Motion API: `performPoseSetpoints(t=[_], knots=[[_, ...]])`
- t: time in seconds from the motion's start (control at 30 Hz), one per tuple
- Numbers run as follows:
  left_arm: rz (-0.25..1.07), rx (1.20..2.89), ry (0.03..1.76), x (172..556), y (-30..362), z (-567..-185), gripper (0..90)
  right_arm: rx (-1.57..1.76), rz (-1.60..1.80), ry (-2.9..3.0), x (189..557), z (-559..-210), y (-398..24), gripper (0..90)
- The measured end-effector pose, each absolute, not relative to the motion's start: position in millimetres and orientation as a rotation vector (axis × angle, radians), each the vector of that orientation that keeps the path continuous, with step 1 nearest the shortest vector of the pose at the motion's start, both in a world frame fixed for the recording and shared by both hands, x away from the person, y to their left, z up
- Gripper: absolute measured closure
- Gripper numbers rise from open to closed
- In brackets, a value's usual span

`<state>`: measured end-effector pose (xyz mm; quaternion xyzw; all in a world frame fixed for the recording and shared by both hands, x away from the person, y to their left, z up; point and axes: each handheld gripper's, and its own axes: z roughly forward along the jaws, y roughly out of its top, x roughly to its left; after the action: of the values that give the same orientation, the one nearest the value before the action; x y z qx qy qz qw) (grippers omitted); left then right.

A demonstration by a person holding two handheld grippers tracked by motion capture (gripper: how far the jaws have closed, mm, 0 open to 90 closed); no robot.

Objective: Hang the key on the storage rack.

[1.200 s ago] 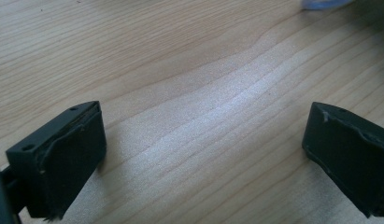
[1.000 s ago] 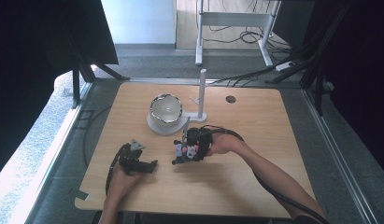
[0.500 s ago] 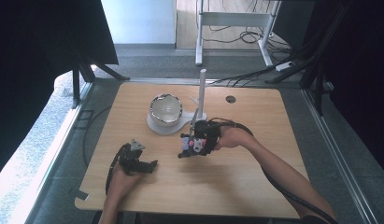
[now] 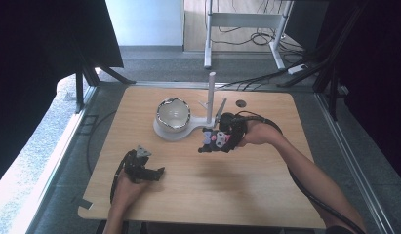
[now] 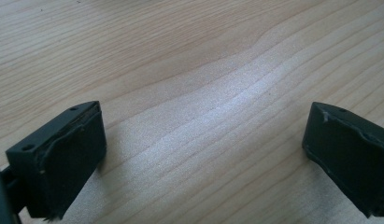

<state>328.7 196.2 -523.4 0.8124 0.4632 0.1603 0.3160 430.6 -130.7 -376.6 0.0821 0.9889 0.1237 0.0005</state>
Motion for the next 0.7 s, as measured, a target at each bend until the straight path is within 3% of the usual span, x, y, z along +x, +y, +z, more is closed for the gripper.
performPoseSetpoints(t=[0.7], knots=[[0.418,2.141,1.22,329.1,196.4,-523.1,0.0,0.48,0.431,3.02,459.3,-331.8,-169.3,40.9]])
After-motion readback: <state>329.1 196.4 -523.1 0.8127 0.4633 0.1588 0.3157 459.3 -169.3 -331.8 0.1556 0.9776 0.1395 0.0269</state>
